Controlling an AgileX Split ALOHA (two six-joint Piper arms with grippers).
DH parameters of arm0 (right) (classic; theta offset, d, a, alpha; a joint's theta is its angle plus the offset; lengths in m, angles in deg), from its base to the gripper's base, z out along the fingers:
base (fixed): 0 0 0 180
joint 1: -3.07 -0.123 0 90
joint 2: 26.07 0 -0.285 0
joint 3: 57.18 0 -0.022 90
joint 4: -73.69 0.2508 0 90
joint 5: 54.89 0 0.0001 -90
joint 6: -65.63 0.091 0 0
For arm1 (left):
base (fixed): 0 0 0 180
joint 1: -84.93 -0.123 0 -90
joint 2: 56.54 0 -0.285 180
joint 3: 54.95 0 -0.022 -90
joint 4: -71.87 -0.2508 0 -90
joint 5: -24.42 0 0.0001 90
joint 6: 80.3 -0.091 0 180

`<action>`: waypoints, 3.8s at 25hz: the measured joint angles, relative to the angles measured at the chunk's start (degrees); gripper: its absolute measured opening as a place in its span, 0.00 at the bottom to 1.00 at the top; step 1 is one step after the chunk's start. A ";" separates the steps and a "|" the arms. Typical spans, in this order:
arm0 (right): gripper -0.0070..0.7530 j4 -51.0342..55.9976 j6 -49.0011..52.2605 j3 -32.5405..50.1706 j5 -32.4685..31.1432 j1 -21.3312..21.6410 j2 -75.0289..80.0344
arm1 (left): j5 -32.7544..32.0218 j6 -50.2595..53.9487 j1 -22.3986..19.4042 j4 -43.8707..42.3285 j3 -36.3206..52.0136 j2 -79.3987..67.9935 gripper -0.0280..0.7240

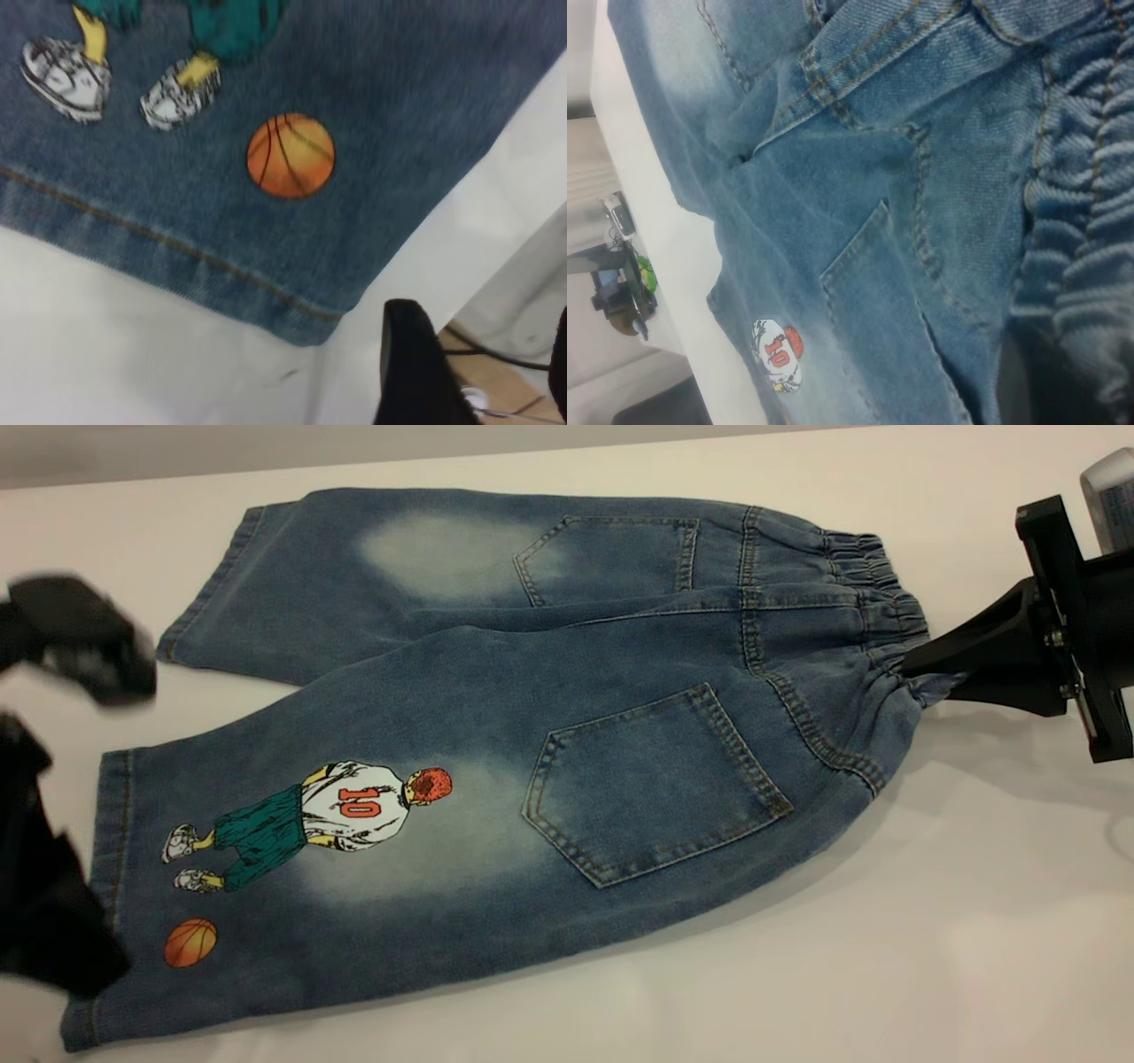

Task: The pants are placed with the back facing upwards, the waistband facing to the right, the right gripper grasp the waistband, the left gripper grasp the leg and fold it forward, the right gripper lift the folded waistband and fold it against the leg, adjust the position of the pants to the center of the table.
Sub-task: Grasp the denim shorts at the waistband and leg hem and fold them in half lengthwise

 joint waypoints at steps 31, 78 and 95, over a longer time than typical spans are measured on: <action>0.05 0.95 0.00 0.00 -1.88 0.00 0.00 | 21.81 0.36 0.08 -1.73 4.59 -13.50 0.49; 0.07 2.07 1.94 16.75 -14.37 8.88 -16.70 | 21.36 4.26 0.05 -2.00 -0.16 17.30 0.09; 0.07 4.81 13.58 14.17 -7.68 9.62 -19.41 | 30.16 1.42 -4.06 -1.81 -24.30 -4.26 0.09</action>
